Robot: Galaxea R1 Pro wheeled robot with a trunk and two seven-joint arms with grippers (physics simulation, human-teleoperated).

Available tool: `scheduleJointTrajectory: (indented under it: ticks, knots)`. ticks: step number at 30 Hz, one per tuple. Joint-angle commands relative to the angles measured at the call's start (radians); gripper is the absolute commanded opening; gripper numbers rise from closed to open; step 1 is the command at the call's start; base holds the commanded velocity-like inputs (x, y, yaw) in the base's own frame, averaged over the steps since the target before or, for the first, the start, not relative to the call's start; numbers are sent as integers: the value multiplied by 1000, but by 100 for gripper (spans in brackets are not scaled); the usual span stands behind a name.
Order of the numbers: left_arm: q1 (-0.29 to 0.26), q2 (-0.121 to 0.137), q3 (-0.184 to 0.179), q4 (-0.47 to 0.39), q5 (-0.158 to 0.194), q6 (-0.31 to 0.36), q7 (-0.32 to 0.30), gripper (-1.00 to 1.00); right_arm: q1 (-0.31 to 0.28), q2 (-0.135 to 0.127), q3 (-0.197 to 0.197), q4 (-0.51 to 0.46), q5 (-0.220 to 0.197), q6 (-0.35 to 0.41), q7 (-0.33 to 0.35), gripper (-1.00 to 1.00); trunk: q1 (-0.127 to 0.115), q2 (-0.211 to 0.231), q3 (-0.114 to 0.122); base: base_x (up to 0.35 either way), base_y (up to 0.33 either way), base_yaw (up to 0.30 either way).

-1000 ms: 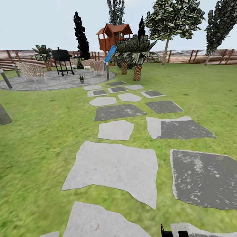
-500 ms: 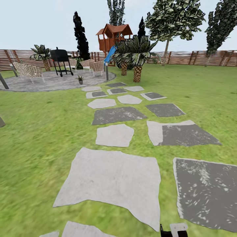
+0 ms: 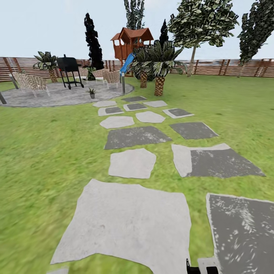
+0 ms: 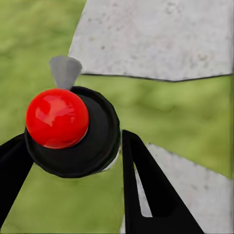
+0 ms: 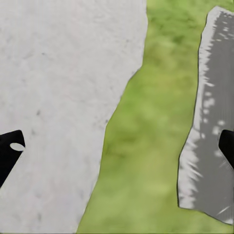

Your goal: Pick up the pesticide atomizer in the garden and spray insectifuge to fully cover both potted plants in the garden.

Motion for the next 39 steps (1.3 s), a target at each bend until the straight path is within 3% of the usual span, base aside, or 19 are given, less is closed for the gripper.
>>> scheduleJointTrajectory:
  ticks: [1, 21, 22, 25, 27, 39]
  knots:
    - [-1, 0, 5, 2, -10, -4, 5, -100, -1, 0, -6, 1, 10, -3, -6, 100, 0, 0, -1, 340, 0, 0]
    - [-1, 1, 7, 2, -9, -4, 5, -100, -1, -21, -10, 0, 6, -5, -35, 100, 0, 0, -1, 340, 0, 0]
    - [-1, 1, 7, 2, -9, -4, 5, -100, -1, -21, -13, 0, 0, -5, -36, 100, 0, 0, -1, 339, 0, 0]
    - [-1, 0, 7, 2, -9, -4, 5, -100, -1, -22, -51, 1, -111, -5, -34, 100, 0, 0, -1, 340, 0, 0]
    - [-1, 0, 7, 2, -9, -4, 5, -100, -1, -20, -58, 2, -153, -4, -30, 100, 0, 0, -1, 340, 0, 0]
    - [-1, 0, 9, 2, -9, -4, 5, -100, -1, -13, -61, 4, -170, -2, -27, 100, 0, 0, -1, 340, 0, 0]
